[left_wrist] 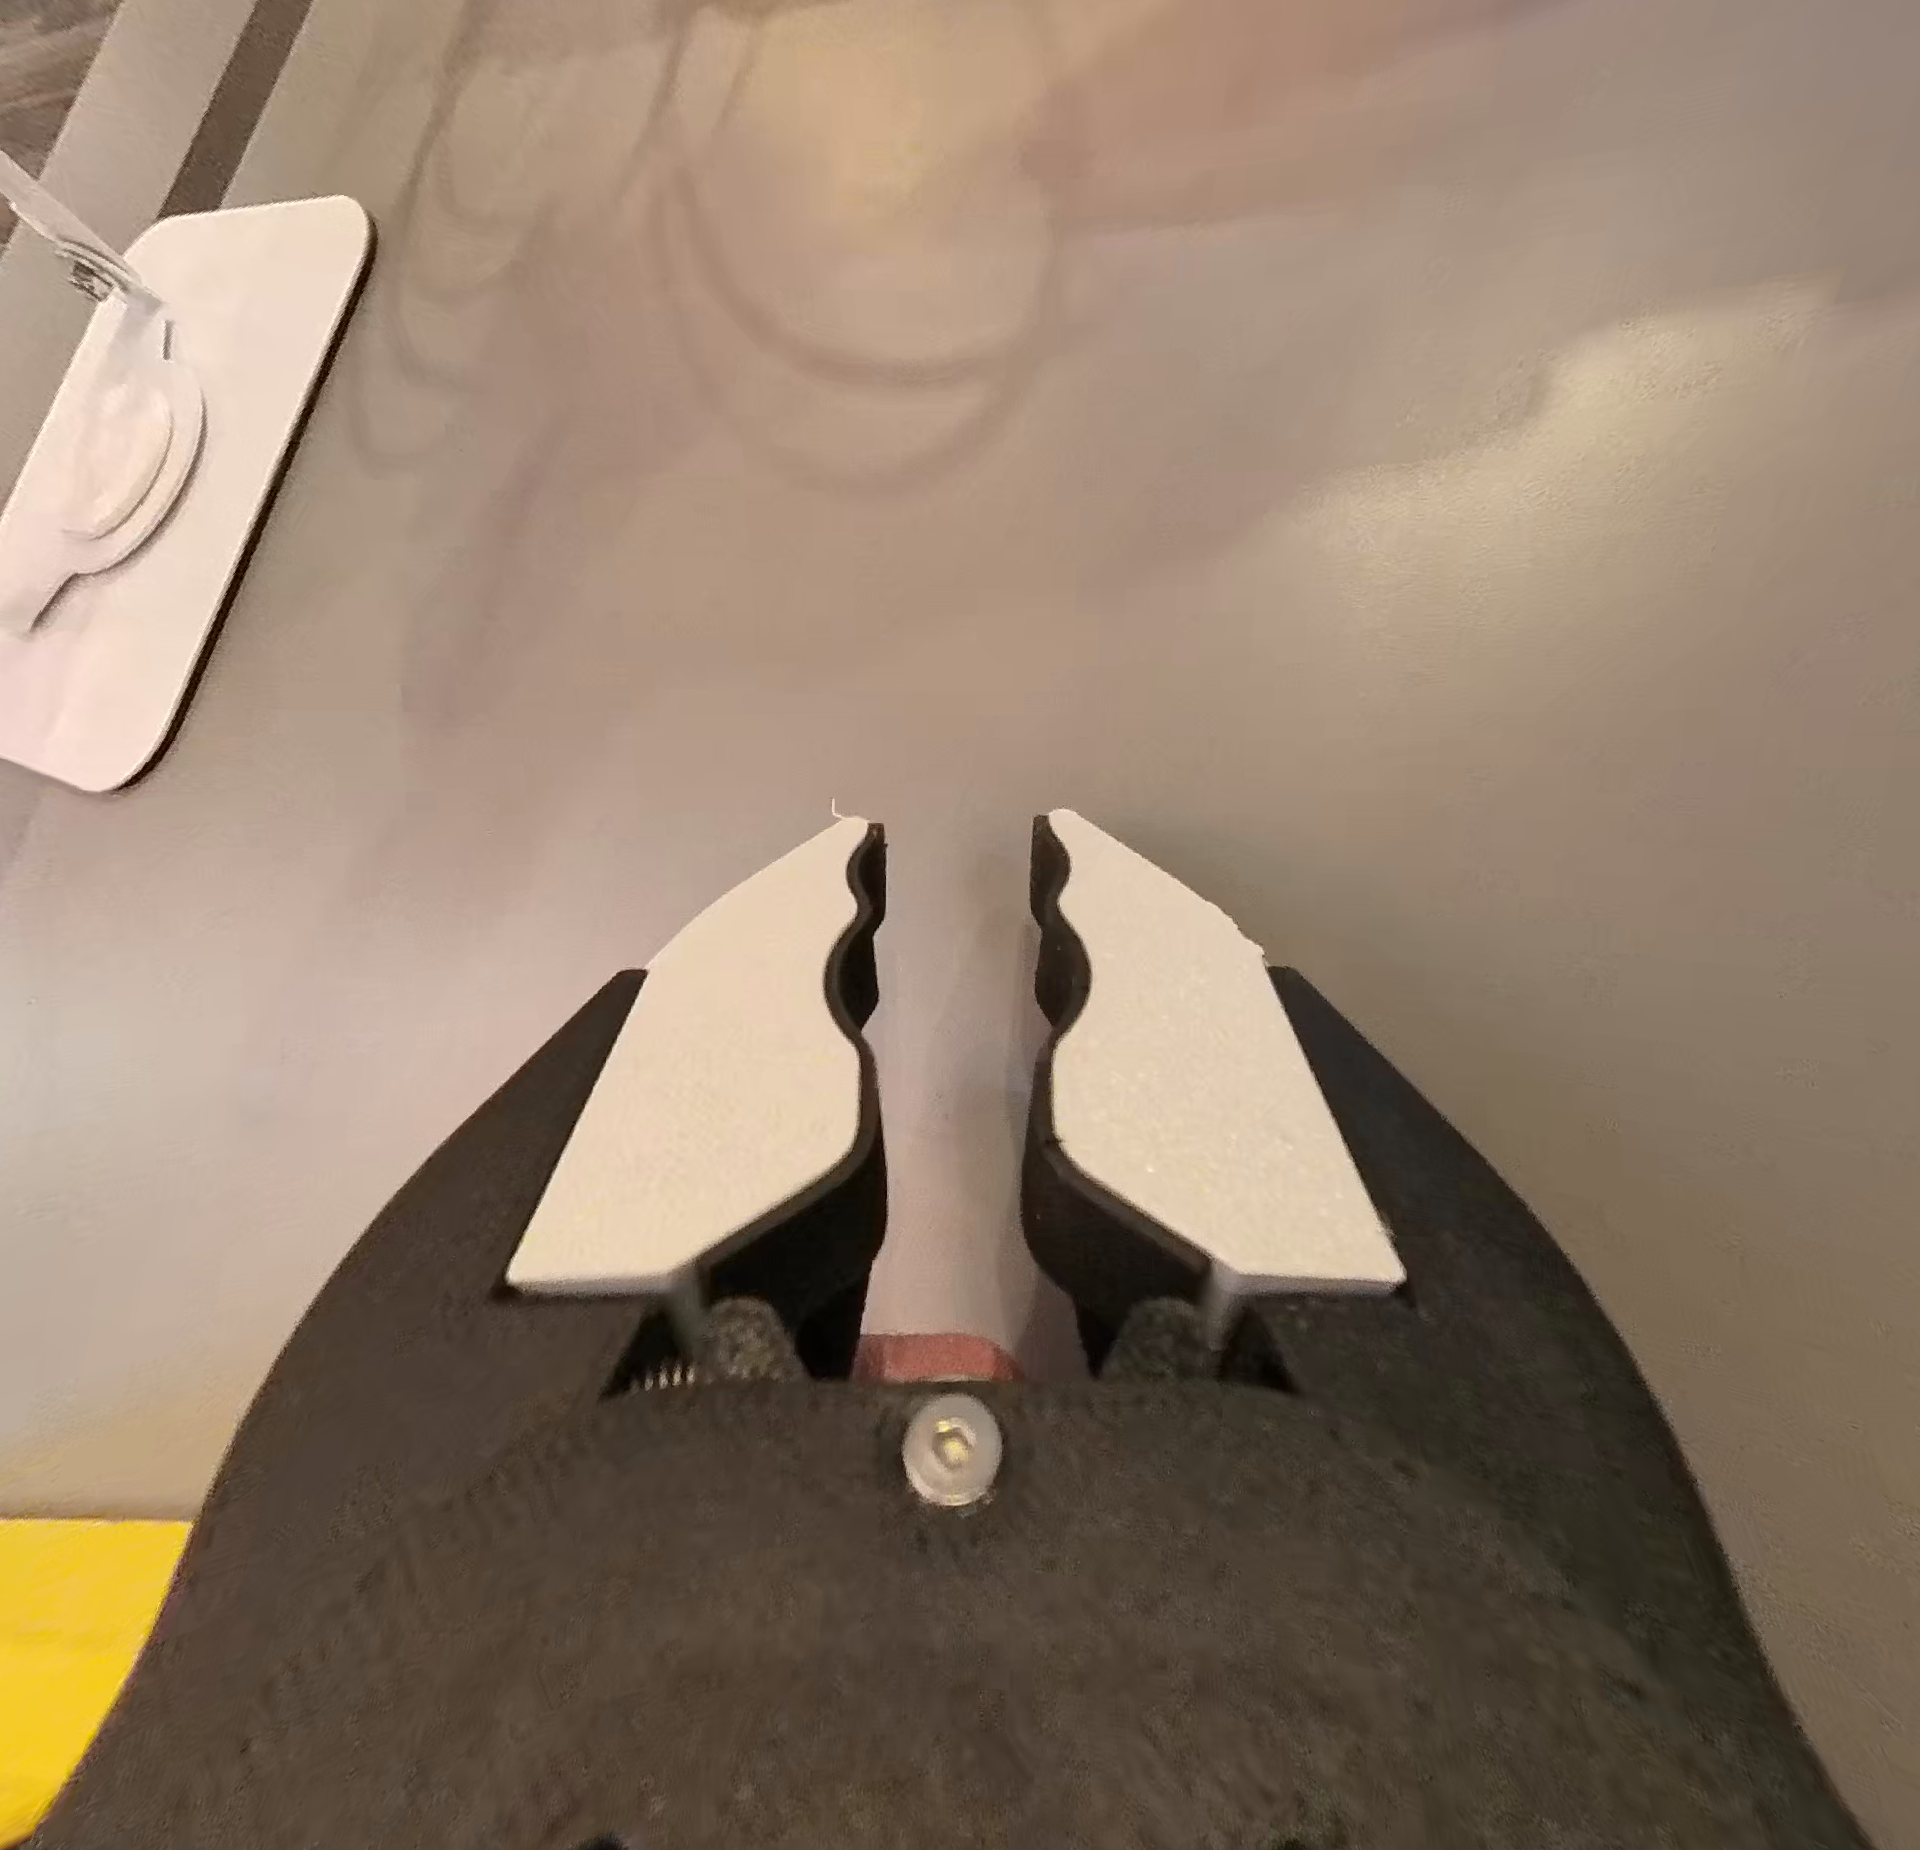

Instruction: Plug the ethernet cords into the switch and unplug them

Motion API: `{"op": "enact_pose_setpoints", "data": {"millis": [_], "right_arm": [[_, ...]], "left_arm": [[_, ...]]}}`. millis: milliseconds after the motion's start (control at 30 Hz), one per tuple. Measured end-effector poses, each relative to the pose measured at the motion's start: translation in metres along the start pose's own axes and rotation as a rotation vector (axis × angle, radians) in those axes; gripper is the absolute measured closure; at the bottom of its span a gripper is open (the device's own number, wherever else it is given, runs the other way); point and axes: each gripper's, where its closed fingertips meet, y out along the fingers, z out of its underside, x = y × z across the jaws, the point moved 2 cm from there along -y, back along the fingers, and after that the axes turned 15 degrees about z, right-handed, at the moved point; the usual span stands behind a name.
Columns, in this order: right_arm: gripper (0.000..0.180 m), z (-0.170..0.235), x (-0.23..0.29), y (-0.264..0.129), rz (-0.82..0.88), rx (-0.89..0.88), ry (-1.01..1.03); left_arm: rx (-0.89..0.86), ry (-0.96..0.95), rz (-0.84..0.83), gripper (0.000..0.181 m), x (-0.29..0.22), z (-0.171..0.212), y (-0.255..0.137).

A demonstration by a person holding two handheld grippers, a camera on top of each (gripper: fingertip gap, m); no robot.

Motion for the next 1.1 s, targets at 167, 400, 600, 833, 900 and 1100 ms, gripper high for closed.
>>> {"op": "enact_pose_setpoints", "data": {"millis": [167, 400, 600, 833, 900, 1100], "right_arm": [[0.145, -0.007, -0.012, 0.033, 0.13, -0.056, 0.087], [0.18, -0.008, -0.027, 0.049, 0.09, -0.202, 0.359], [0.18, 0.001, -0.051, 0.045, 0.023, -0.352, 0.694], [0.179, 0.026, -0.053, 0.071, -0.03, -0.336, 0.909], [0.179, 0.028, -0.051, 0.075, -0.035, -0.312, 0.904], [0.167, 0.029, -0.042, 0.069, 0.037, -0.185, 0.749]], "left_arm": [[0.01, 0.018, 0.018, 0.154, -0.006, 0.0, 0.005], [0.011, 0.02, 0.011, 0.154, -0.005, 0.0, 0.004], [0.018, 0.025, 0.026, 0.155, -0.007, 0.002, 0.008], [0.017, 0.022, 0.02, 0.155, -0.007, 0.002, 0.006], [0.016, 0.024, 0.025, 0.155, -0.008, 0.001, 0.007], [0.022, 0.038, 0.024, 0.154, -0.01, -0.001, 0.008]]}}
